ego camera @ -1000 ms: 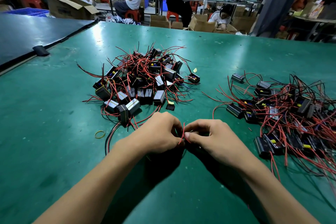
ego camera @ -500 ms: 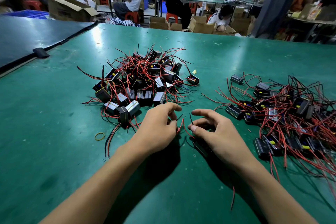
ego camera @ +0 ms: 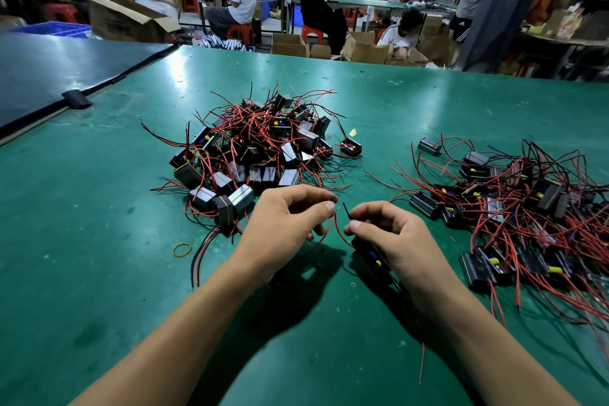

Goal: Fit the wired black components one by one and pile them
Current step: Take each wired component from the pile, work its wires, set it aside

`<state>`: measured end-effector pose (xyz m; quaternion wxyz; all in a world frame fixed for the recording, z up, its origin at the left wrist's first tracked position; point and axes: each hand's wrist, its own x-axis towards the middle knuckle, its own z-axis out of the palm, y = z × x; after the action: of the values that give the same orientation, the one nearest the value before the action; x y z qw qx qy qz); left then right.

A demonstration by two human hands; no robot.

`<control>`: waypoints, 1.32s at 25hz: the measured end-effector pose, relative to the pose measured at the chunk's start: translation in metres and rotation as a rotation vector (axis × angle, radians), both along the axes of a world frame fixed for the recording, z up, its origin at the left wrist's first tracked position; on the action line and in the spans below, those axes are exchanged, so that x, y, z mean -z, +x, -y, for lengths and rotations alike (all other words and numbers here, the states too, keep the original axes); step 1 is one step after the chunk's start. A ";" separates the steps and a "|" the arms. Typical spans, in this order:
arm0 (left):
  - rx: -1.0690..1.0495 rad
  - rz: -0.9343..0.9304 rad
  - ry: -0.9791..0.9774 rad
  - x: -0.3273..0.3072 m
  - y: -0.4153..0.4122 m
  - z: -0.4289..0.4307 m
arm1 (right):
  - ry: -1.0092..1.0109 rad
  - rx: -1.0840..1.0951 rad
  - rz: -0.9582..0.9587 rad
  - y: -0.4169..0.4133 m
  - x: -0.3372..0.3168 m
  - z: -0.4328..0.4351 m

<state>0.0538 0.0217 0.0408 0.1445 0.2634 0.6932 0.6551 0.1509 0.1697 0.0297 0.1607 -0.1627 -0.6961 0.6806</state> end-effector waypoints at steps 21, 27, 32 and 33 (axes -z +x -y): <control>0.019 0.164 0.063 -0.002 0.002 -0.002 | 0.037 -0.045 -0.052 -0.001 0.002 0.005; 0.012 -0.014 -0.043 -0.001 0.003 -0.001 | 0.173 -0.008 -0.063 0.001 0.001 0.007; 0.069 -0.044 -0.103 -0.001 0.000 0.002 | 0.477 -0.002 -0.062 0.003 -0.002 0.007; 0.071 -0.036 -0.106 0.000 -0.001 0.002 | 0.503 0.003 -0.066 0.004 -0.002 0.007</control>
<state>0.0532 0.0195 0.0413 0.1689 0.2918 0.7198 0.6068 0.1547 0.1627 0.0314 0.2199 -0.0965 -0.8377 0.4906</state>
